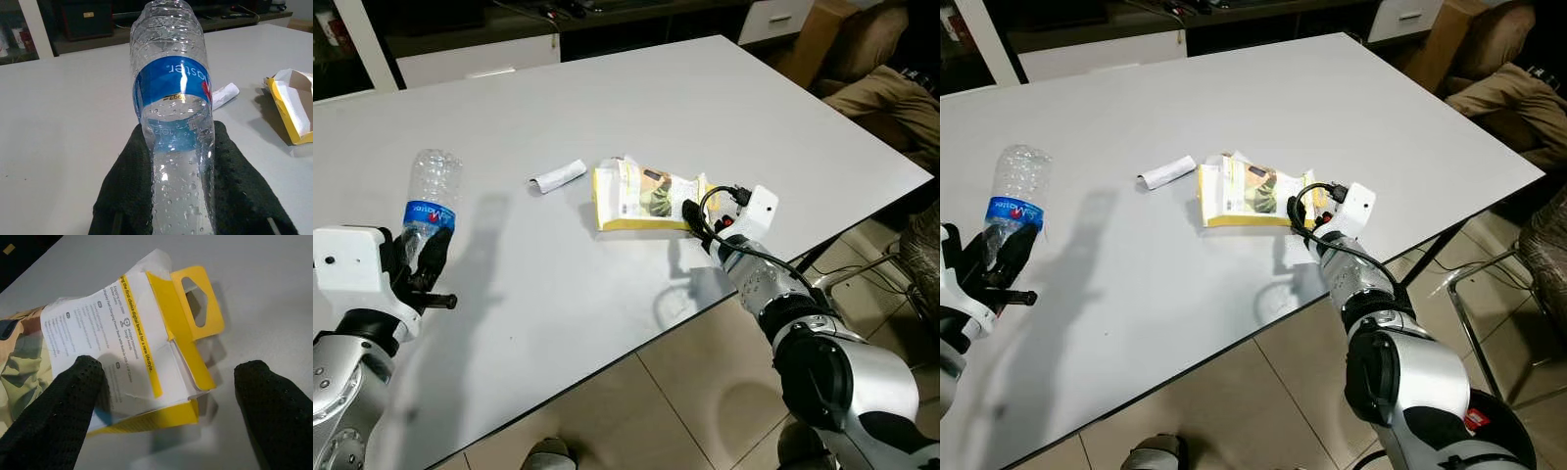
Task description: Picking trash to rubbish bin
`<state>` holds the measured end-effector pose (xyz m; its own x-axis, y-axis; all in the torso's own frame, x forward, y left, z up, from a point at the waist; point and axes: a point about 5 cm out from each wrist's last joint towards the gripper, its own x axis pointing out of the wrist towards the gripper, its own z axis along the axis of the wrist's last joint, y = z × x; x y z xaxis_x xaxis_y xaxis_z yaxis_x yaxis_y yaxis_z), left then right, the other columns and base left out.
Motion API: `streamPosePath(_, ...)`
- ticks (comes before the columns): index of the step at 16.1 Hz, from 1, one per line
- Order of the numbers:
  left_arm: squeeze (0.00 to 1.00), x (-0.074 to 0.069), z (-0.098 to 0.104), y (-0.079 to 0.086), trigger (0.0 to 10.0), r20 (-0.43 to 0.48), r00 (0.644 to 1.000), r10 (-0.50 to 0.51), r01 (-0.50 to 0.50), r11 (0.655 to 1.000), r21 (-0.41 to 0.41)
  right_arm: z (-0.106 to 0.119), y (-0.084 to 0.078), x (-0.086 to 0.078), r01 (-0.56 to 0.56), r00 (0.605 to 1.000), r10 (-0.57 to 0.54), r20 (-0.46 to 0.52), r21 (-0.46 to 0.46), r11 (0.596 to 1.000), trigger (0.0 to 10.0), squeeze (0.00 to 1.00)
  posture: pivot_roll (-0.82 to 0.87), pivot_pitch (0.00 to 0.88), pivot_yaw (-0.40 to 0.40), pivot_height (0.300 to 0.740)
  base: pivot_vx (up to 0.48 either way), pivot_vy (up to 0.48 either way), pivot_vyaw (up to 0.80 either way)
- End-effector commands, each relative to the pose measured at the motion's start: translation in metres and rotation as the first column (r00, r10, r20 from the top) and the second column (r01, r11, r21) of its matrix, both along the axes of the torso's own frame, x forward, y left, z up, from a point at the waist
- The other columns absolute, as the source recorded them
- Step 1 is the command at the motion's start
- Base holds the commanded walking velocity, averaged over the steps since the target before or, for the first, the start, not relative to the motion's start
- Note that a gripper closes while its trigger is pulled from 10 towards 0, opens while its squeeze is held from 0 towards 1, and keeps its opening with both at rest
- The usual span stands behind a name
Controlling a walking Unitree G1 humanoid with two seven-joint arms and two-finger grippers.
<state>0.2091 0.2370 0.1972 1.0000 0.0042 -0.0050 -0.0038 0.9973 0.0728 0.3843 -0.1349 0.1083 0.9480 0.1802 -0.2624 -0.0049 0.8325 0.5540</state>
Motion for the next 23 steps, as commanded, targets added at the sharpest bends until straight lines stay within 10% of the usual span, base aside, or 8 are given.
streamPosePath(1,0.0,-0.0022,0.0034,-0.0011,0.0,0.001,1.0,-0.003,0.003,1.0,0.006,-0.0068,-0.0006,-0.0033,0.009,0.999,-0.007,-0.034,0.041,0.999,1.4,0.0,0.46,0.108,-0.096,0.74,0.0,0.0,0.0)
streamPosePath(2,0.0,-0.0021,0.0039,0.0001,0.0,-0.002,1.0,-0.001,0.001,1.0,0.008,-0.0072,-0.0009,-0.0035,0.028,0.999,-0.025,-0.037,0.086,0.996,0.0,0.0,0.47,0.11,-0.097,0.74,0.0,0.0,0.0)
streamPosePath(23,0.0,0.0003,0.0006,-0.0086,0.0,-0.027,0.999,-0.045,0.045,0.999,0.018,-0.0139,-0.0059,-0.0074,0.097,0.995,-0.09,-0.041,0.197,0.976,0.0,0.0,0.48,0.091,-0.097,0.74,0.0,0.0,0.0)
